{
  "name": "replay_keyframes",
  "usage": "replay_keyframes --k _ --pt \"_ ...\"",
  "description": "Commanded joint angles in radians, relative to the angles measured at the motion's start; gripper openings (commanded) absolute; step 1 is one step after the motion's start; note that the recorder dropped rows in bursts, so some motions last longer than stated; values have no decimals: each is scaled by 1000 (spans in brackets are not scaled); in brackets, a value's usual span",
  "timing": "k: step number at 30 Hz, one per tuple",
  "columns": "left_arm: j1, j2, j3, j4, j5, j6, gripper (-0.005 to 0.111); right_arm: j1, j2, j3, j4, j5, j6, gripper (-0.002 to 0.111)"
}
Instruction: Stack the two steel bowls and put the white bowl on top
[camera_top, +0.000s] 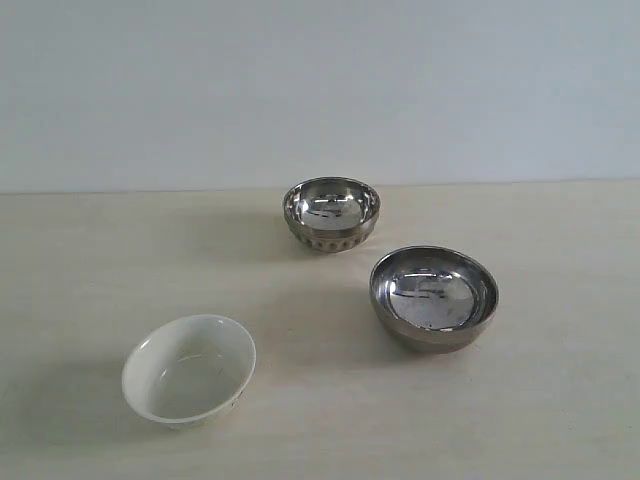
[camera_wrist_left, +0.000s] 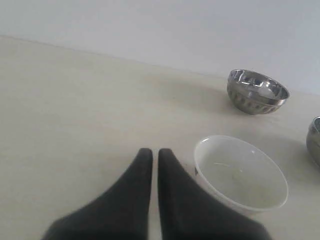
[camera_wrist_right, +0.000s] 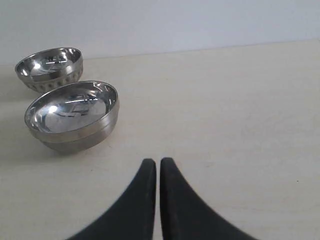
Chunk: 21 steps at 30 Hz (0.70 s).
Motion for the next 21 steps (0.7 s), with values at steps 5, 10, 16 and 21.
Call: replay_keyframes --k 5,10,16,21 --pt "2 -3 3 1 -4 -9 4 3 -5 -1 -4 -10 0 0" --pt "2 -3 3 1 -4 -9 4 3 -5 -1 -4 -10 0 0" --pt "2 -3 3 1 -4 -9 4 3 -5 -1 287 -9 229 0" --pt "2 -3 3 1 -4 -9 4 3 -5 -1 374 -9 291 0"
